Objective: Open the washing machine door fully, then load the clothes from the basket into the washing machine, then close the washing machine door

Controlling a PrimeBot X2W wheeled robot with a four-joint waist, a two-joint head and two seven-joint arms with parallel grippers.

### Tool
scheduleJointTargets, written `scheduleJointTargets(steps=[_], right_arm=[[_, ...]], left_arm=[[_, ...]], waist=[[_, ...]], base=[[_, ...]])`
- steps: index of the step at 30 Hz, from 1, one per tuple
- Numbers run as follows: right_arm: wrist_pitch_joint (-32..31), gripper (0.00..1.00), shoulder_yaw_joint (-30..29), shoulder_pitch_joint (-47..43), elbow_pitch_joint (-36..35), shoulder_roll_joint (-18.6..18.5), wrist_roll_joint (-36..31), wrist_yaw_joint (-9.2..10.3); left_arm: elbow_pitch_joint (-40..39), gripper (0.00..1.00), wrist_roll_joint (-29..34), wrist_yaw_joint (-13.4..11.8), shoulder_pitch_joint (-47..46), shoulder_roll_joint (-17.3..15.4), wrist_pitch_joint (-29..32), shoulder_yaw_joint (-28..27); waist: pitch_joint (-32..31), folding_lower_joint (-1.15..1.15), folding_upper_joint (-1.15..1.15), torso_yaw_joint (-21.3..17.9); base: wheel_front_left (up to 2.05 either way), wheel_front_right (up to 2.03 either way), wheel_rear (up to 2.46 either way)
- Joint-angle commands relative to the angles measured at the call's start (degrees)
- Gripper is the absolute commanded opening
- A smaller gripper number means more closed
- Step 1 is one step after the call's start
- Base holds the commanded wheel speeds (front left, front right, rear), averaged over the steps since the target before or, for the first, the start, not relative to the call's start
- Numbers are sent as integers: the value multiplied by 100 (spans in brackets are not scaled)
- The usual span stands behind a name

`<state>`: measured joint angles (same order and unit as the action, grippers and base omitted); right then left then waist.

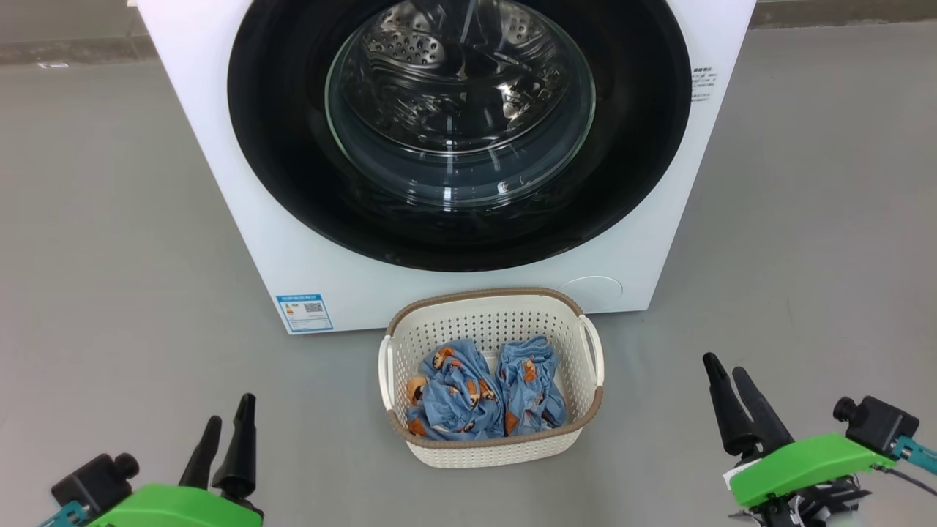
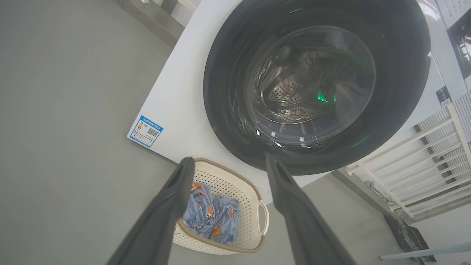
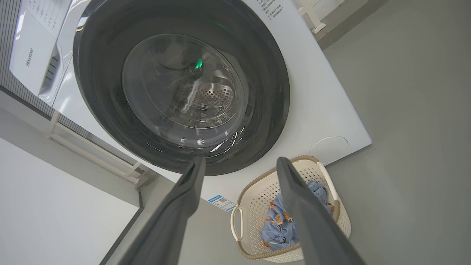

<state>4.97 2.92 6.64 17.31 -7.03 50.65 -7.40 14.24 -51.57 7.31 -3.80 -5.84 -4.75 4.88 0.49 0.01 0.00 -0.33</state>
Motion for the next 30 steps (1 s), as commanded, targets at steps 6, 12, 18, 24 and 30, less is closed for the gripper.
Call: scheduleJointTargets(steps=[6,12,18,24,30], right_arm=[[169,100,184,355,-73,-124,-626,-5],[270,100,238,363,8,-152,-1116,-6],[354,100,289,381,66,-166,-1506,-6],[454,100,361,438,187,-183,-1918,-7],[555,100,339,510,295,-177,-2357,-7]], left_arm=[[-139,100,649,10,-272,-173,-178,-22],[-90,100,1233,11,-267,-225,-280,-2],[-2,100,1641,10,-264,-192,-365,-71],[63,100,2112,11,-281,-178,-467,-99],[144,100,2545,-1,-285,-148,-570,-216]], waist=[[-25,-1,0,-5],[-50,-1,0,-13],[-65,-1,0,-27],[-62,-1,0,-41],[-59,-1,0,-56]], base=[[0,0,0],[0,0,0],[0,0,0],[0,0,0],[0,0,0]])
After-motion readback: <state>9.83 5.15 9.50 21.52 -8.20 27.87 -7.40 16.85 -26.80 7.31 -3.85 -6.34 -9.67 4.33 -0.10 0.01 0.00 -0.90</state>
